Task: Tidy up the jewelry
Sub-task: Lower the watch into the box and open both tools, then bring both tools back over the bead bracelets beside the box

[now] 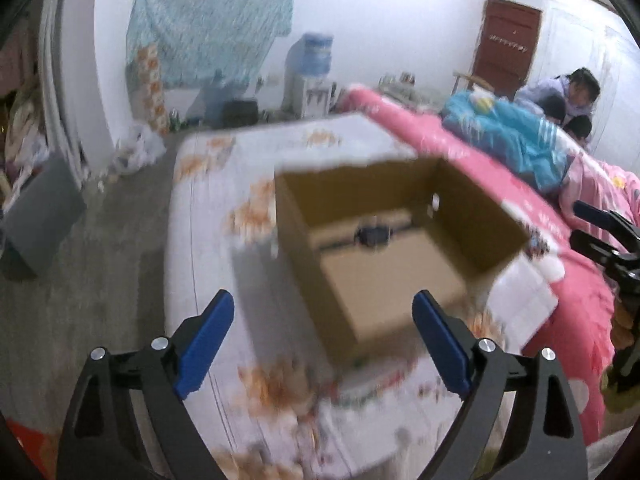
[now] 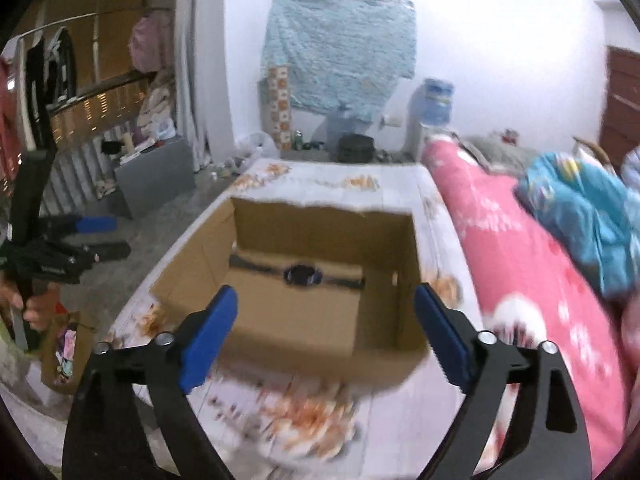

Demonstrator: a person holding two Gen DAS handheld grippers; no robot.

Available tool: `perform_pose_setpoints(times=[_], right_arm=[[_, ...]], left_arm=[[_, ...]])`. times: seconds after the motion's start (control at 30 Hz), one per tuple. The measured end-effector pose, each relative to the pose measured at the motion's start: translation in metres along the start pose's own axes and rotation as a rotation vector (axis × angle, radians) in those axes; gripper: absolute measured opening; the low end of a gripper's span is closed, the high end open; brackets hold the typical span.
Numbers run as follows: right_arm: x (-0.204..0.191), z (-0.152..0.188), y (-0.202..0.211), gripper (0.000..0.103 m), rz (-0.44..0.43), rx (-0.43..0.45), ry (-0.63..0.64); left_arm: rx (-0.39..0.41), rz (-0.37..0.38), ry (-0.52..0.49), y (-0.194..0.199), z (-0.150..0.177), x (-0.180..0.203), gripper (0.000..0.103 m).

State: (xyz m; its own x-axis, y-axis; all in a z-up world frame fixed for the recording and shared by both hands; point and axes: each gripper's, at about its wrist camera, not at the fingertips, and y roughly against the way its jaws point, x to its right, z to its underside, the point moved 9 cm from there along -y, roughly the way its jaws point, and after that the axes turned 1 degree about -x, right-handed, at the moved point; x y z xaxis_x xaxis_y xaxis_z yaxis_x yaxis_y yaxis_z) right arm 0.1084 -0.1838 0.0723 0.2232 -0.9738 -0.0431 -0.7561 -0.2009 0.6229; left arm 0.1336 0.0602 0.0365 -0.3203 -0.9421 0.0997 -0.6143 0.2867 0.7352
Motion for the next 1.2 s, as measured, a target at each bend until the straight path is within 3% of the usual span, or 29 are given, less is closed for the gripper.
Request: perform_pose_setpoints(times=[0.07,0.23,0.4,0.53,0.67,0.77,0.93,1.2], right_arm=[[-0.016,0.029,-0.007,0.093,0.013,-0.056,-0.037],[-0.039,0.084,-0.039,0.094,0.05,-0.195,-0.125],[-0.057,0.111,-0.043,0.095,0.086,-0.221,-0.174],[-0.064,0.125,-0.047,0.095,0.112,-0.228,-0.246],[-0.079,0.142,-0.049,0.095,0.053,-0.242,-0.363],[-0.085,0.142,-0.042,0.095,0.027,-0.224,-0.369],[-0.072,0.134,-0.028,0.095,0.062,-0.146,-0.431],[-0.072,0.137,-0.028,0.095,0.071,-0.167,-0.45]], left_arm=[[-0.037,0.002,0.014,-0.009,0.027,0.001,0.089],[-0.175,-0.075,0.05,-0.053,0.094,-0.004,0.089],[-0.249,-0.141,0.04,-0.077,0.124,-0.007,0.089],[-0.276,-0.162,0.021,-0.085,0.136,-0.01,0.089],[-0.267,-0.185,-0.006,-0.087,0.139,-0.011,0.094],[-0.27,-0.179,0.005,-0.087,0.142,-0.011,0.097],[-0.276,-0.15,0.018,-0.088,0.14,-0.011,0.098],[-0.307,-0.159,0.039,-0.094,0.138,-0.015,0.098]])
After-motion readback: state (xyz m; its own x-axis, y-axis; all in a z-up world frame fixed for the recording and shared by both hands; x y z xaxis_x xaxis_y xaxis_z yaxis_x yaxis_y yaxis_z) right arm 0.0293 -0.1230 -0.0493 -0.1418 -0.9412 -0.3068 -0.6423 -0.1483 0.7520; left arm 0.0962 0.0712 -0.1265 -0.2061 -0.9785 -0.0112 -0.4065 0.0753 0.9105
